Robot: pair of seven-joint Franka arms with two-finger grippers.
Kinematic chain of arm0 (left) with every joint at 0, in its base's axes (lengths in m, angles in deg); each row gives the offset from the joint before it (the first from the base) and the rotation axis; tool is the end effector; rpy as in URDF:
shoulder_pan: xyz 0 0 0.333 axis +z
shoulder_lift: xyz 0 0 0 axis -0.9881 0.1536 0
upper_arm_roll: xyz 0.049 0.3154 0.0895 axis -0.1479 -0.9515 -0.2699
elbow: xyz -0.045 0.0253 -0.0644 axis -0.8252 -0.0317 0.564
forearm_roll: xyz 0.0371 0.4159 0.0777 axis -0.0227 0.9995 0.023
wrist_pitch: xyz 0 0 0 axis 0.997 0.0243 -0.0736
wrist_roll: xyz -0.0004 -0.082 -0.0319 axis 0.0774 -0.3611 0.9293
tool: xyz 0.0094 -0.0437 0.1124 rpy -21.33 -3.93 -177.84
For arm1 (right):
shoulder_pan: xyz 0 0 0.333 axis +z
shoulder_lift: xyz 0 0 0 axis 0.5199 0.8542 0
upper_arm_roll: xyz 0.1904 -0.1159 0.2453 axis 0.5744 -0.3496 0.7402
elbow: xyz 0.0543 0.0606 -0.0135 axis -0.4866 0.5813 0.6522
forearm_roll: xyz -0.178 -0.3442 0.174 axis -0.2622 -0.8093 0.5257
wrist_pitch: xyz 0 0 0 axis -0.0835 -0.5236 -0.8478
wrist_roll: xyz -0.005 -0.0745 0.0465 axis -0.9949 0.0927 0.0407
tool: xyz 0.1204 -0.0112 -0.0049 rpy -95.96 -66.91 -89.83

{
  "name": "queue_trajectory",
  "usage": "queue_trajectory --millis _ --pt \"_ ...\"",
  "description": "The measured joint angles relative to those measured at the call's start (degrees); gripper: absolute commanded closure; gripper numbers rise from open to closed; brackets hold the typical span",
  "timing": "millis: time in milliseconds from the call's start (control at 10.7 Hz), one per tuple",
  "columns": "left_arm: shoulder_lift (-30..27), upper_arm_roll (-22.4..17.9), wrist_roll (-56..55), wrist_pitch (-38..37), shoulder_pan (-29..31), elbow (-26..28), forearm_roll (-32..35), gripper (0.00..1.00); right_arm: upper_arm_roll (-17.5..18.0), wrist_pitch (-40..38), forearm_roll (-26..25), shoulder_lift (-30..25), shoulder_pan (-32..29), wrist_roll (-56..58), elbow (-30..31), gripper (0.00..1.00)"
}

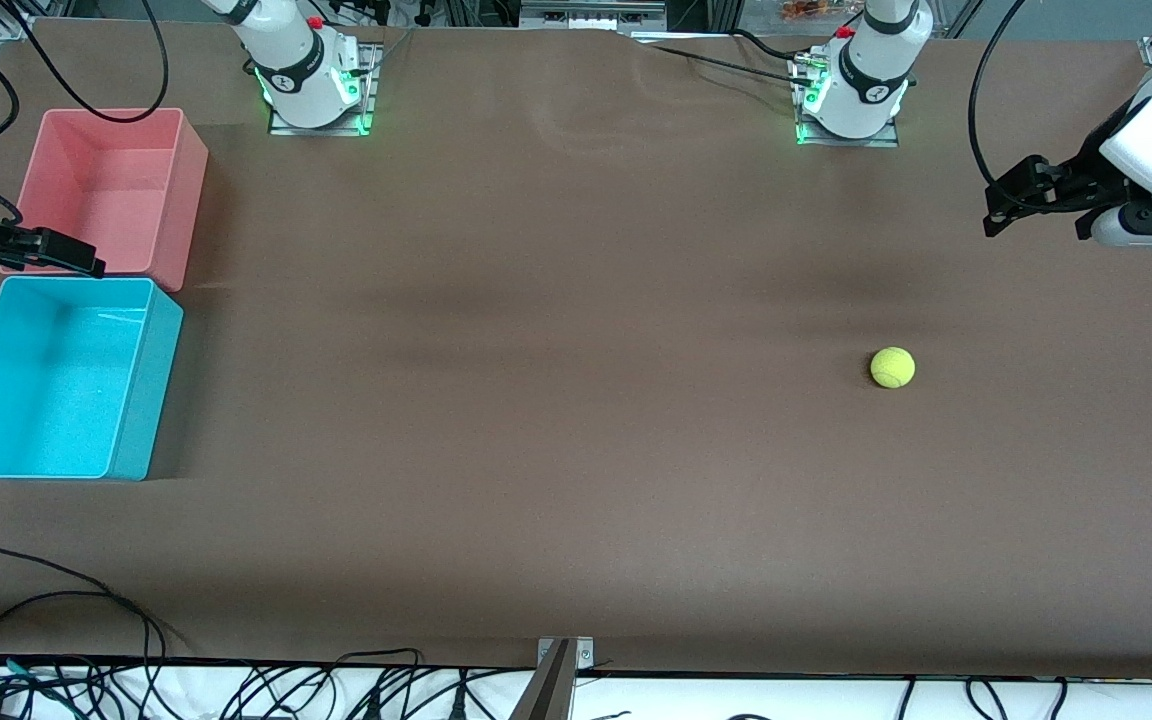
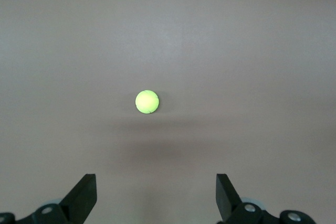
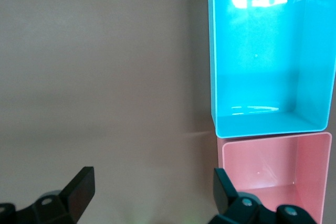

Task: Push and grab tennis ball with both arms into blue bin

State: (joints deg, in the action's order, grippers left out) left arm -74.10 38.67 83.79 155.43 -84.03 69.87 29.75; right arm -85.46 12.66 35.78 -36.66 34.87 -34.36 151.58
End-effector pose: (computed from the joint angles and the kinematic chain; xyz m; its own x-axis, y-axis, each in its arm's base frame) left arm 0.5770 -0.0581 0.6399 0.9992 -0.0055 -0.0391 -0.0054 -1.0000 0.0030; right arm 0.6062 -0.0588 0.5429 0.9863 -0.0929 -0.1362 -0.0931 -0.9956 0.0051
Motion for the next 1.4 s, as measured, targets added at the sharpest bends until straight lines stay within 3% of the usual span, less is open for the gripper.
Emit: queue_trajectory --millis 560,1399 --pt "0.2 -0.4 -0.1 0.0 3.6 0.0 0.0 0.0 0.0 0.1 0.0 -0.6 0.1 0.0 0.0 0.0" --pt "0.2 0.3 -0.1 0.0 3.7 0.0 0.0 0.0 -0.6 -1.9 0.0 -1.4 0.2 0.0 -0.6 0.0"
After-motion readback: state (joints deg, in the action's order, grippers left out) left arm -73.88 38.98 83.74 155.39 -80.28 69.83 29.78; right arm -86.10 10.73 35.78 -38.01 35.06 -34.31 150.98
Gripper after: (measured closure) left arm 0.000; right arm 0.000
